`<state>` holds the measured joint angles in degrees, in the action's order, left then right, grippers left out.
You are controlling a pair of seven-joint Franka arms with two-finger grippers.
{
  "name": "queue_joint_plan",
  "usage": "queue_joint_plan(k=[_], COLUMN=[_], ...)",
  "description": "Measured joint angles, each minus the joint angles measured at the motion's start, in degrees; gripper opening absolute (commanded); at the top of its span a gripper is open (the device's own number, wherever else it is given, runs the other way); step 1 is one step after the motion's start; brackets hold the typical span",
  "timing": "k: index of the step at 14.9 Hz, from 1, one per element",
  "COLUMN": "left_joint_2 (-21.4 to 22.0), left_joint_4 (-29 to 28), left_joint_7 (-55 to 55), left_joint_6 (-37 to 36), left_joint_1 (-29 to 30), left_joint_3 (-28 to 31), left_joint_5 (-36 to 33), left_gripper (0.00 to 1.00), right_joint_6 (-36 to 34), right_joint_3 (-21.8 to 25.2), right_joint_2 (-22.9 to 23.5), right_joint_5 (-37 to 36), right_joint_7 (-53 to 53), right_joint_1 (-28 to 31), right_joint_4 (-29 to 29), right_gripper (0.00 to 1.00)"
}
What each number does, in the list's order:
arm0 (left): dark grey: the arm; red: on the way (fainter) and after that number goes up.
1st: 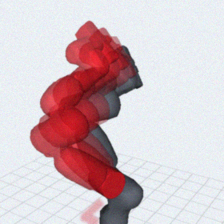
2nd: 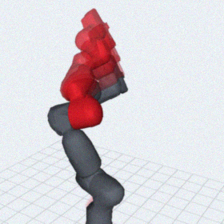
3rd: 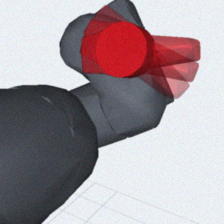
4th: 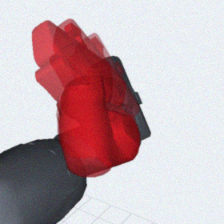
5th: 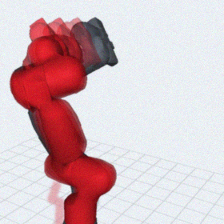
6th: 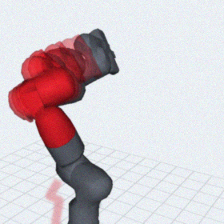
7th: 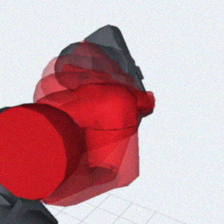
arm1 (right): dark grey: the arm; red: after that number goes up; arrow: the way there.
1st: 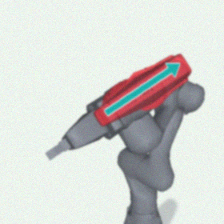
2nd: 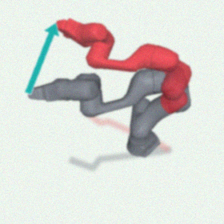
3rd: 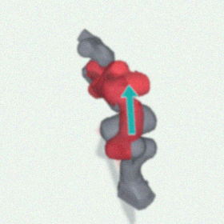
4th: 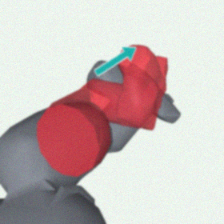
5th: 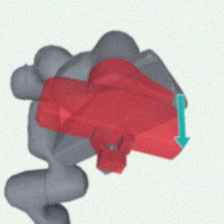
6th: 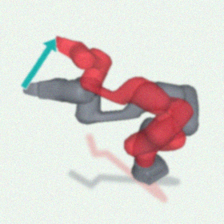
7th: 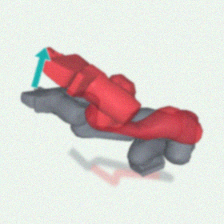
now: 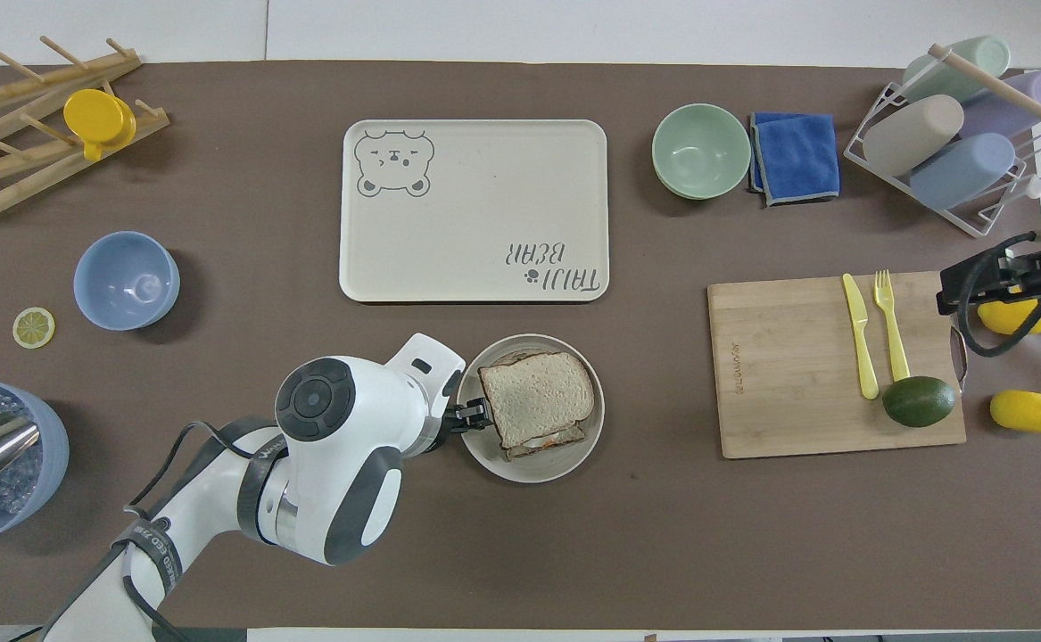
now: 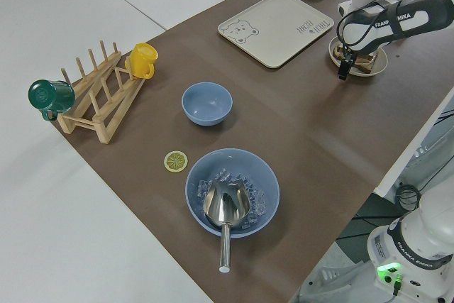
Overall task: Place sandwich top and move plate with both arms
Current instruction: 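Grasp the plate rim nearest the left gripper with the left gripper, then slide the plate with the left gripper onto the bear placemat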
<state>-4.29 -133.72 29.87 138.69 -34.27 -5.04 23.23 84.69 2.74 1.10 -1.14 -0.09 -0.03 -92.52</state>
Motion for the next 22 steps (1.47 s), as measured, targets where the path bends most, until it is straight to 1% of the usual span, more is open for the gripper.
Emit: queue_joint_plan(k=[4,5,7,9,10,18,19,20,22], left_joint_2=[-0.54,-0.58,-0.69,-0.76,-0.77,-0.63,-0.60,-0.55,-0.48], left_joint_4=[0.00,0.00,0.00,0.00,0.00,0.84,1.65,3.22,8.86], left_joint_7=[-0.99,-1.04,-1.08,-1.36,-1.73,-6.24,-7.44,-8.71,-10.27], left_joint_6=[0.14,0.37,0.98,1.10,1.11,1.12,-0.01,-2.68,-10.39], left_joint_1=[-0.13,-0.40,-0.90,-1.03,-1.05,-0.42,0.49,1.96,6.27], left_joint_3=[-0.03,-0.04,-0.05,-0.04,-0.03,0.45,0.55,0.66,1.05], left_joint_5=[0.88,1.26,1.63,1.69,1.71,2.64,2.65,2.65,2.65], left_gripper=[0.52,0.47,0.28,0.07,0.01,0.00,0.00,0.00,0.00], right_joint_6=[0.00,0.00,0.00,-0.01,-0.01,-0.01,-0.01,-0.01,-0.01], right_joint_3=[0.00,0.00,0.00,0.00,0.00,0.00,0.00,0.00,0.00], right_joint_2=[0.00,0.00,0.00,0.00,0.00,0.00,0.00,0.00,0.00], right_joint_5=[0.00,0.00,0.00,0.00,0.00,0.00,0.00,0.00,0.00], right_joint_7=[0.00,0.00,0.00,0.00,0.00,0.00,0.00,0.00,0.00], right_joint_1=[0.00,0.00,0.00,0.00,0.00,0.00,0.00,0.00,0.00], right_joint_4=[-0.02,-0.02,-0.02,-0.03,-0.03,-0.03,-0.03,-0.03,-0.04], right_gripper=[1.00,1.00,1.00,1.00,1.00,1.00,1.00,1.00,1.00])
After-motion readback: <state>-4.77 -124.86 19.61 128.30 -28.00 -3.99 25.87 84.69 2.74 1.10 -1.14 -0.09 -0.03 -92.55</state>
